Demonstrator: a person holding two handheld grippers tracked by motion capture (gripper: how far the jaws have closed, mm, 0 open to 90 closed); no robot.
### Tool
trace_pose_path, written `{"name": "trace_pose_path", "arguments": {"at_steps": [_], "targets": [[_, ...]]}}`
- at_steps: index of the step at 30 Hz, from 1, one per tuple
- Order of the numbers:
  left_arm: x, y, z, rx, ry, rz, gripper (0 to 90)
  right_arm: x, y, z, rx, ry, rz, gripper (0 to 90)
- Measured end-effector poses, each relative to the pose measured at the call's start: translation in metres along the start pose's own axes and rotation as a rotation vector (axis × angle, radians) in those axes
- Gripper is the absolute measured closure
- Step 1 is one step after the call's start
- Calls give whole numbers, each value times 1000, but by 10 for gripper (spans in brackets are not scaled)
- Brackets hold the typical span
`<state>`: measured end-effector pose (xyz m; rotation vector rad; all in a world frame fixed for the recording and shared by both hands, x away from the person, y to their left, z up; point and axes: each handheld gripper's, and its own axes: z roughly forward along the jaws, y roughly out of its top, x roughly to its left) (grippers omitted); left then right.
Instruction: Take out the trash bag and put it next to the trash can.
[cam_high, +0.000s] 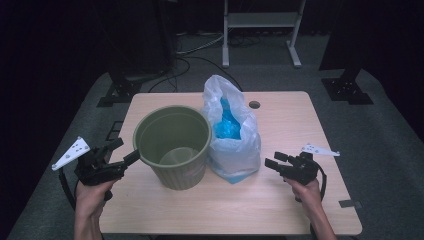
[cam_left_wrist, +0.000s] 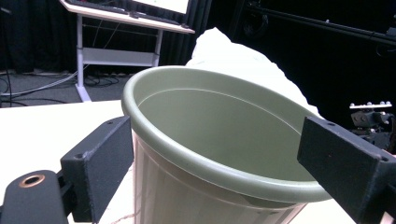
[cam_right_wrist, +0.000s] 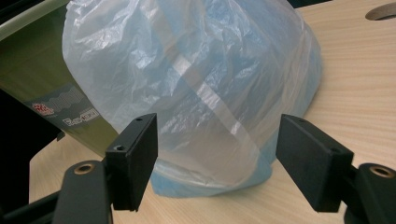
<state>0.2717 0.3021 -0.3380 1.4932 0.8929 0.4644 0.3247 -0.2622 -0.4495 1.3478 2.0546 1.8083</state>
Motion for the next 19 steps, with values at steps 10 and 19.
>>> {"name": "trace_pose_path", "arguments": {"at_steps": [10, 19], "targets": [[-1, -1, 2, 5, -2, 4, 95, 1, -15, -15, -24, -28, 6, 280], [-3, 0, 2, 6, -5, 9, 95, -1, -25, -26, -59, -40, 29, 279]]}}
